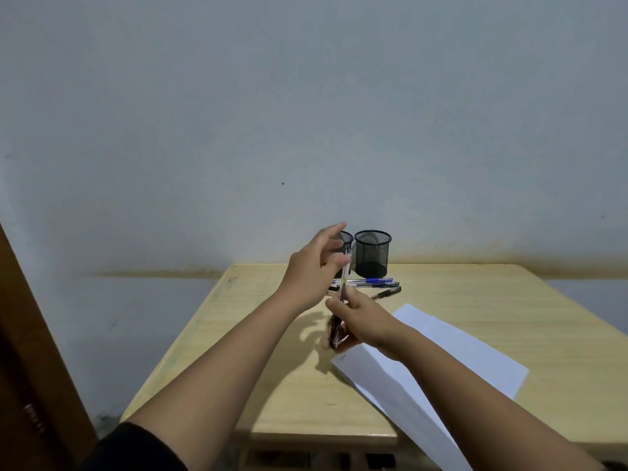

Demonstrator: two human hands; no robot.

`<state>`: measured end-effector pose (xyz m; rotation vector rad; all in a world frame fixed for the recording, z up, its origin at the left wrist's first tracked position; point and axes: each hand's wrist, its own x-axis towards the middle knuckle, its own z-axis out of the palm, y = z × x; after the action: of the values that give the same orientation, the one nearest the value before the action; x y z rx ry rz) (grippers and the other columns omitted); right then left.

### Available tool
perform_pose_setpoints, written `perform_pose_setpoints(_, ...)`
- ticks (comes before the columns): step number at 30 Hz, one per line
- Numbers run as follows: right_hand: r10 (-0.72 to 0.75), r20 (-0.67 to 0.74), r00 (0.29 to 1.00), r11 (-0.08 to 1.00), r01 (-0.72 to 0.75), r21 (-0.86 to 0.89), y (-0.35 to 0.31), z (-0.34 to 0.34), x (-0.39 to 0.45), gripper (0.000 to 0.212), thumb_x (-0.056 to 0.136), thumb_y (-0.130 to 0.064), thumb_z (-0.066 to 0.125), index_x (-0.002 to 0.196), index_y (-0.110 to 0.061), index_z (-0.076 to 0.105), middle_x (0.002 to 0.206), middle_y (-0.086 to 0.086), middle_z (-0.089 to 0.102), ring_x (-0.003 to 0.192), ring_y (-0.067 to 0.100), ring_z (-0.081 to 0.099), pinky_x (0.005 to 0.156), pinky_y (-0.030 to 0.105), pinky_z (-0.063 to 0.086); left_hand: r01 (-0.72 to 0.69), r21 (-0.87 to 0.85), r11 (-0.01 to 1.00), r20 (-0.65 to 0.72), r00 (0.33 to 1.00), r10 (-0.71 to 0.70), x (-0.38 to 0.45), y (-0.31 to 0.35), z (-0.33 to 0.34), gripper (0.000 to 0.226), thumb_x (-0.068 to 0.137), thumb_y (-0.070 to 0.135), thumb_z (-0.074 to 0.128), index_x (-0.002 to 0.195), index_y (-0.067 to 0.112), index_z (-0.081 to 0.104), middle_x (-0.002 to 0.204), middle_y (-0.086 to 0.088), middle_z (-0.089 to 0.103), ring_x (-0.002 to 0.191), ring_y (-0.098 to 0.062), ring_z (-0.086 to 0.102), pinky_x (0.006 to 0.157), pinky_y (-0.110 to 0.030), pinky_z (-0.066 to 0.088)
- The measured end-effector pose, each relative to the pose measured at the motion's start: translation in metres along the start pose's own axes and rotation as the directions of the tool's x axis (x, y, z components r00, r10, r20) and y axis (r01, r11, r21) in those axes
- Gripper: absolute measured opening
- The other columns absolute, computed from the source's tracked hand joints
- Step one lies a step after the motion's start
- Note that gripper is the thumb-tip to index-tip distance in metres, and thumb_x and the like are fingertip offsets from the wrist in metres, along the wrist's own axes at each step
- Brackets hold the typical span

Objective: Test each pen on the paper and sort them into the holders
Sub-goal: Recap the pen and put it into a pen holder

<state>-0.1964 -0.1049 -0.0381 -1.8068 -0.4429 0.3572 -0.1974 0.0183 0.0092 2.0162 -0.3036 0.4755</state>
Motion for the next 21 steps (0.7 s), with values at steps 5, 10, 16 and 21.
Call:
perform_pose_setpoints(5, 0.02, 0.048, 0.999, 0.991, -0.013, -0.13, -0.012, -0.005, -0.016, 0.014, 0.097, -0.03, 0.046, 0.093, -0.016, 0.045, 0.078, 0.011, 0.05, 0.054, 0.027, 0.06, 0.049, 0.028, 0.051, 0.083, 0.003, 0.997, -0.034, 0.996, -0.083, -0.004, -0.003, -0.005, 0.04, 0.087, 0.013, 0.061, 0.122, 0.031, 0.057, 0.098, 0.007, 0.062, 0.077, 0.0, 0.06, 0.069, -0.003, 0.041)
perform_pose_setpoints(10, -0.055, -0.121, 0.991, 0.965, 0.022, -0.261, -0.027, -0.024, -0.029, 0.019, 0.089, -0.026, 0.063, 0.095, -0.008, 0.059, 0.072, 0.006, 0.059, 0.048, 0.012, 0.05, 0.047, 0.02, 0.041, 0.214, -0.02, 0.977, -0.165, 0.963, -0.214, -0.012, -0.017, -0.018, 0.019, 0.085, 0.024, 0.065, 0.103, 0.025, 0.067, 0.091, 0.002, 0.064, 0.088, -0.016, 0.062, 0.08, -0.022, 0.046)
perform_pose_setpoints(16, -0.114, -0.311, 0.944, 0.985, 0.067, -0.158, -0.053, -0.045, -0.026, 0.008, 0.081, -0.009, 0.069, 0.082, -0.006, 0.062, 0.063, 0.004, 0.058, 0.052, 0.01, 0.054, 0.051, 0.019, 0.045, 0.294, 0.026, 0.955, -0.17, 0.943, -0.286, -0.019, -0.021, -0.026, 0.017, 0.087, 0.035, 0.061, 0.093, 0.02, 0.068, 0.091, -0.002, 0.071, 0.093, -0.018, 0.065, 0.077, -0.024, 0.044)
perform_pose_setpoints(21, -0.166, -0.38, 0.91, 0.979, 0.106, -0.174, -0.075, -0.057, -0.011, 0.011, 0.082, -0.01, 0.068, 0.074, -0.012, 0.062, 0.062, 0.004, 0.059, 0.057, 0.014, 0.056, 0.054, 0.022, 0.043, 0.282, 0.107, 0.953, -0.112, 0.956, -0.27, -0.008, -0.013, -0.024, 0.027, 0.092, 0.038, 0.052, 0.094, 0.016, 0.067, 0.087, -0.002, 0.071, 0.095, -0.018, 0.067, 0.069, -0.024, 0.044)
